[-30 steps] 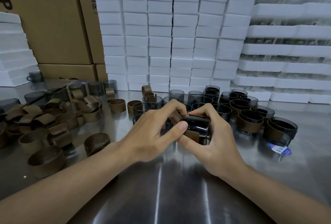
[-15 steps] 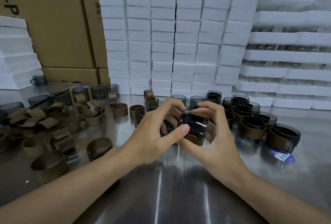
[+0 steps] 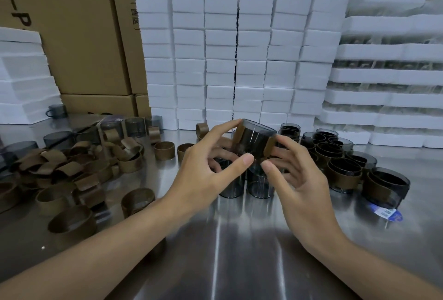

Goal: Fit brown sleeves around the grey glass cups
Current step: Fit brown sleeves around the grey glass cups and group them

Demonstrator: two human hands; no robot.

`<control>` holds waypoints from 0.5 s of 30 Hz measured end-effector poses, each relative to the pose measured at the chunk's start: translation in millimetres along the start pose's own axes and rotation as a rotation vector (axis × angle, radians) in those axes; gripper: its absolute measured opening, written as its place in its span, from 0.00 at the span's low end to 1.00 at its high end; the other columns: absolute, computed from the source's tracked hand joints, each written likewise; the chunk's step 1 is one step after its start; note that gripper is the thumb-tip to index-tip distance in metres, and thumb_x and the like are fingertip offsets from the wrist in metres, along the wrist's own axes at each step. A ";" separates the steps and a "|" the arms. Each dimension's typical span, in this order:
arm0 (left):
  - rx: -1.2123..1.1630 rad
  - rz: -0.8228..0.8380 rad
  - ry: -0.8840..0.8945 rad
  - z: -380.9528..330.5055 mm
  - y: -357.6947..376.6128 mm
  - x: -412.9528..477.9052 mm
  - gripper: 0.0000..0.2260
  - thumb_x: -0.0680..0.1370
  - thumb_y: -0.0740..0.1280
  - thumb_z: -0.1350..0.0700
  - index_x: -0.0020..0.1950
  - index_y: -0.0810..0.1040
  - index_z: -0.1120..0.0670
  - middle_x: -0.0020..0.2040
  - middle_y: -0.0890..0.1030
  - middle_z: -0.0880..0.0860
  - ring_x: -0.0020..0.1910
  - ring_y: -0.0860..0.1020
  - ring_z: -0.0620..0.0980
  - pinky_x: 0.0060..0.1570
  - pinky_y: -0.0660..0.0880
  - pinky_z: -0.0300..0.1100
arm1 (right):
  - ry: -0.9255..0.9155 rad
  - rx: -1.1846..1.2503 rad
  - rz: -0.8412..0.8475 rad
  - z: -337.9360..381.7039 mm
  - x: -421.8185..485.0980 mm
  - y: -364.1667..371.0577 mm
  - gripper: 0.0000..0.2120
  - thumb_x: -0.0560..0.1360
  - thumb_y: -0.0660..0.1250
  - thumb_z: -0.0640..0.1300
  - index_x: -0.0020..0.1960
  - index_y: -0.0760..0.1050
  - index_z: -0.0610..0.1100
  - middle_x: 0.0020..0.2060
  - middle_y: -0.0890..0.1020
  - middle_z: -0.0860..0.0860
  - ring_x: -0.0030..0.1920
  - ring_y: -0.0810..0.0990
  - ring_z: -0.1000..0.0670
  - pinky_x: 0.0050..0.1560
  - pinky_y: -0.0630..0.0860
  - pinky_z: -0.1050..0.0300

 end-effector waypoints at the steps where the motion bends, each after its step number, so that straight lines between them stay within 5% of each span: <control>1: 0.003 -0.017 -0.004 0.5 -0.5 0.0 0.27 0.77 0.75 0.39 0.76 0.75 0.36 0.56 0.87 0.42 0.53 0.88 0.47 0.44 0.82 0.51 | 0.002 -0.008 0.013 0.2 -0.4 1.0 0.24 0.81 0.72 0.52 0.73 0.74 0.69 0.63 0.85 0.63 0.65 0.84 0.53 0.59 0.84 0.55; 4: 0.011 -0.041 -0.005 0.3 -0.8 -0.1 0.23 0.75 0.75 0.36 0.69 0.76 0.33 0.51 0.88 0.39 0.51 0.88 0.43 0.44 0.79 0.39 | 0.023 -0.008 0.036 0.3 -2.3 2.4 0.22 0.82 0.69 0.54 0.75 0.73 0.68 0.66 0.84 0.62 0.66 0.84 0.52 0.58 0.84 0.48; 8: 0.033 -0.019 0.027 -0.1 2.2 -3.0 0.24 0.75 0.76 0.37 0.69 0.75 0.36 0.50 0.88 0.39 0.49 0.88 0.42 0.40 0.74 0.30 | 0.041 0.067 0.045 2.3 -4.1 3.1 0.22 0.82 0.66 0.59 0.75 0.71 0.62 0.64 0.85 0.55 0.61 0.87 0.47 0.52 0.84 0.55; 12: 0.074 0.019 0.054 -0.1 6.8 -4.3 0.24 0.76 0.76 0.38 0.70 0.75 0.39 0.50 0.89 0.38 0.49 0.88 0.40 0.38 0.73 0.27 | 0.047 0.055 0.079 0.2 -4.1 1.3 0.25 0.83 0.65 0.60 0.78 0.68 0.63 0.62 0.85 0.55 0.58 0.87 0.45 0.50 0.84 0.53; 15: 0.178 0.049 0.098 0.1 6.1 -5.1 0.27 0.79 0.72 0.35 0.77 0.73 0.38 0.55 0.87 0.35 0.55 0.86 0.37 0.43 0.79 0.36 | 0.024 0.008 0.140 0.2 -4.2 3.9 0.24 0.84 0.63 0.59 0.80 0.66 0.66 0.60 0.83 0.58 0.55 0.87 0.47 0.50 0.84 0.56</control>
Point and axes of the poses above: each hand's wrist, its own x-axis towards the middle knuckle, its own y-axis out of the palm, z = x × y, the point moved 5 cm from there along x, towards the middle knuckle
